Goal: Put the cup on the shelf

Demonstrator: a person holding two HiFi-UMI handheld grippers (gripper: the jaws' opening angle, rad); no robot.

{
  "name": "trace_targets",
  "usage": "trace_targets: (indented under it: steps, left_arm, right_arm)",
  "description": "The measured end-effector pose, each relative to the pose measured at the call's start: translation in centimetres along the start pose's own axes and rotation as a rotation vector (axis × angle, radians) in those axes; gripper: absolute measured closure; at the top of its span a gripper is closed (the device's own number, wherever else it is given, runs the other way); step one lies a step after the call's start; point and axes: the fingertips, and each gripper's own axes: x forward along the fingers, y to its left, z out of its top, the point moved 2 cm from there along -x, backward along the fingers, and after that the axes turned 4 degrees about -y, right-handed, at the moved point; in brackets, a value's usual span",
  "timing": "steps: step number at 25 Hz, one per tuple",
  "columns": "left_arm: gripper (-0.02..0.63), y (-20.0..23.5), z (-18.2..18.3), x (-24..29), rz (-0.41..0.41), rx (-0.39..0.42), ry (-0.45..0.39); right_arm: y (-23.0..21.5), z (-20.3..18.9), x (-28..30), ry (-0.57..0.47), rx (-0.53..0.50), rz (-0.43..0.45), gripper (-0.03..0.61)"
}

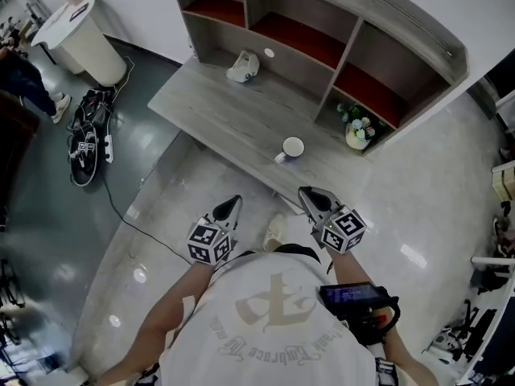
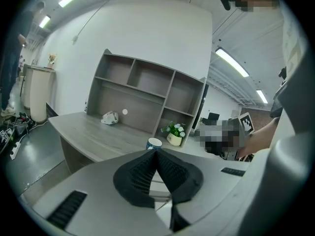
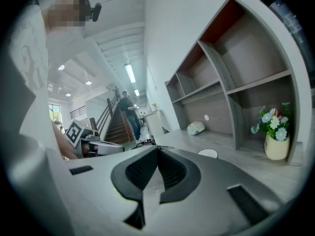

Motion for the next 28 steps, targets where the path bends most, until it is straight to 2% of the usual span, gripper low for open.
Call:
trace_targets:
  steps: [7,14,20,28]
  left_arm:
    - [0.612,1.3,1.9,6.1,-0.021,0.005,0.043]
    - [0.612,1.1,3.7,10.7,-0.026,0.028,0.070]
    - [0.612,1.8,5.0,12.9,-0.002,0.041,0.082]
    - [0.612,2.8,5.4,14.0,-0.030,0.043,0.116]
  right_arm:
    - [-5.6,0.9,2.4,0.011,0.014,-0.022,0.574]
    - [-9.8,1.3,3.9,0.014,0.030,-0.006,0.574]
    - [-11.6,2.1,5.3,0.007,0.033,0.033,0.574]
    - [-12.0,1.4,6.3,0.034,0.042,0.014,0.574]
